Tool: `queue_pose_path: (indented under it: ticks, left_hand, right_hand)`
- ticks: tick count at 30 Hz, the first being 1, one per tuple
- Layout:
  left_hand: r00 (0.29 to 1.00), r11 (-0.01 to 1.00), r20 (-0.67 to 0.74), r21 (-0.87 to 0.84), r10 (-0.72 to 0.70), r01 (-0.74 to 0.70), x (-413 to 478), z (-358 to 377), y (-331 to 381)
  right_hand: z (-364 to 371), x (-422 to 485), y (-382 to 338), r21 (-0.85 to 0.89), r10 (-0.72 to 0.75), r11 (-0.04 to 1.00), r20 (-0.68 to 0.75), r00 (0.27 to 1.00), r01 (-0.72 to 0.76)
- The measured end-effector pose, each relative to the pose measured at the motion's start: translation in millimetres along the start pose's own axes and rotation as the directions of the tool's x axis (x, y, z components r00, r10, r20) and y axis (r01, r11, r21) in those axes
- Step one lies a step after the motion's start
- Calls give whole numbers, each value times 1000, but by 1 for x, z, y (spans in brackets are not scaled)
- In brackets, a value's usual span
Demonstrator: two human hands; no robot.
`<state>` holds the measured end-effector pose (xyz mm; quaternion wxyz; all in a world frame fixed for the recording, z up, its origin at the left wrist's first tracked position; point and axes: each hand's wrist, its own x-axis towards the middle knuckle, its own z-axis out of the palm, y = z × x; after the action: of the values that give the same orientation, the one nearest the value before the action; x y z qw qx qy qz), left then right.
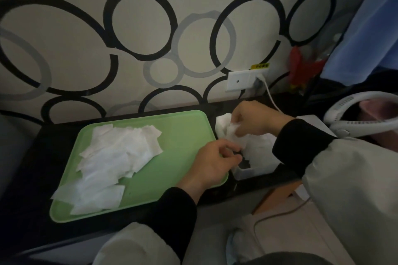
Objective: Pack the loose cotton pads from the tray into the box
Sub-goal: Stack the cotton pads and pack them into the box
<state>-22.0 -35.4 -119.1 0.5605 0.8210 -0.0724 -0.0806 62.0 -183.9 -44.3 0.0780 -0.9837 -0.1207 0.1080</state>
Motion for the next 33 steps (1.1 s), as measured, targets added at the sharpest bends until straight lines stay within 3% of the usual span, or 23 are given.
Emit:
queue_pose_path:
  ticks: [4,11,20,28,33]
  left_hand:
    - [999,999,38,42,17,-19,1,2,-4]
    - [996,996,85,76,29,-36,0,-2,-4]
    - [997,997,48,51,53,-55,-4,-17,-3]
    - [993,997,-100,35,-60,64,-29,-79,-10]
    - [971,983,-217,129,-99,129,-55,-132,-25]
  right_hand:
    - [6,1,-10,-177,-110,979,-16,994,105]
    - [15,5,-14,-155,-101,984,-43,994,93]
    - [-3,-10,-13,164,-63,982,-197,978,96]
    - [11,-23,-82,555,-73,806,-250,966,205]
    - [45,-26,-138,611,-111,753,-251,962,246]
